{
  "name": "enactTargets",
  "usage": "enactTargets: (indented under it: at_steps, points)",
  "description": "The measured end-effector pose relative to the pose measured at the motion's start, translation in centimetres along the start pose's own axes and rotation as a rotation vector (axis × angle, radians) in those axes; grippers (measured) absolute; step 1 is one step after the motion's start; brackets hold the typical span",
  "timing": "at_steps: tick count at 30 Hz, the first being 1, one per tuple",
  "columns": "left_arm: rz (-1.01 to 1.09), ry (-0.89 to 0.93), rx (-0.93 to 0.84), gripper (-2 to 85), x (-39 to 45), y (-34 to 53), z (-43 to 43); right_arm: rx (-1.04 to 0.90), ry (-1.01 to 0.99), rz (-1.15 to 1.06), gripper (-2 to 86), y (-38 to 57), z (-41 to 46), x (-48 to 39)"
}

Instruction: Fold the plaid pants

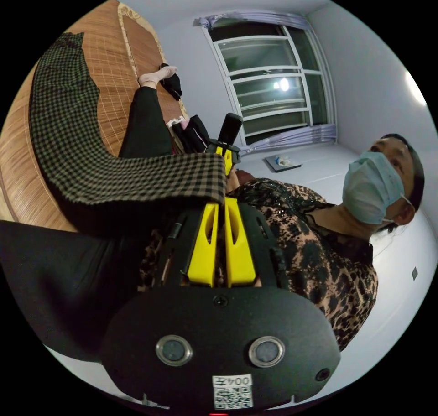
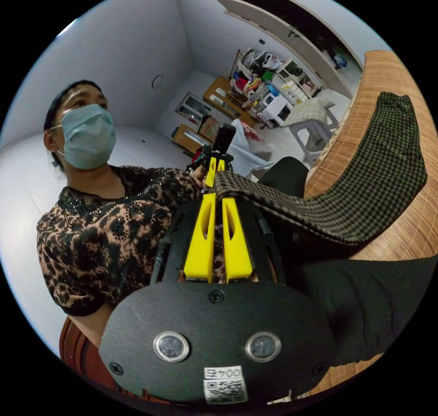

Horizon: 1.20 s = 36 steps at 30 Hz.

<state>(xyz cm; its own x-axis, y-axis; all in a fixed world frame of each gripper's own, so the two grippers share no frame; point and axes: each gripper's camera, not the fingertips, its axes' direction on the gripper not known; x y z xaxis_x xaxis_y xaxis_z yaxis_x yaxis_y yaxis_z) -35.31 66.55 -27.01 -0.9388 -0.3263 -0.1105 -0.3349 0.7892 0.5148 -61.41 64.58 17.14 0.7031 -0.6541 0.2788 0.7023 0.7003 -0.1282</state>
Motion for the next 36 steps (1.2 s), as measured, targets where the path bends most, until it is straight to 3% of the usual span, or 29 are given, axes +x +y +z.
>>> enactTargets:
  at_steps: [15,24,28,31,36]
  points:
    - [0.012,-0.066,0.202,3.2,-2.0,-12.2,-8.9,0.087,0.16,0.061,3.5,-16.2,-6.2,8.6]
    - [-0.192,-0.11,0.25,3.3,-13.5,-21.6,-12.6,0.029,0.294,0.284,4.5,-24.7,-6.8,24.3]
    - [-0.302,-0.054,0.325,3.0,-20.8,-24.5,-13.7,0.042,0.33,0.491,11.2,-26.2,-6.5,33.6]
    - [-0.34,-0.016,0.45,2.6,-23.6,-24.9,-14.3,0.12,0.372,0.564,13.6,-25.9,-6.8,37.1]
    - [-0.279,-0.153,0.559,2.5,-23.0,-24.2,-14.3,0.324,0.458,0.465,13.6,-24.7,-7.7,36.5]
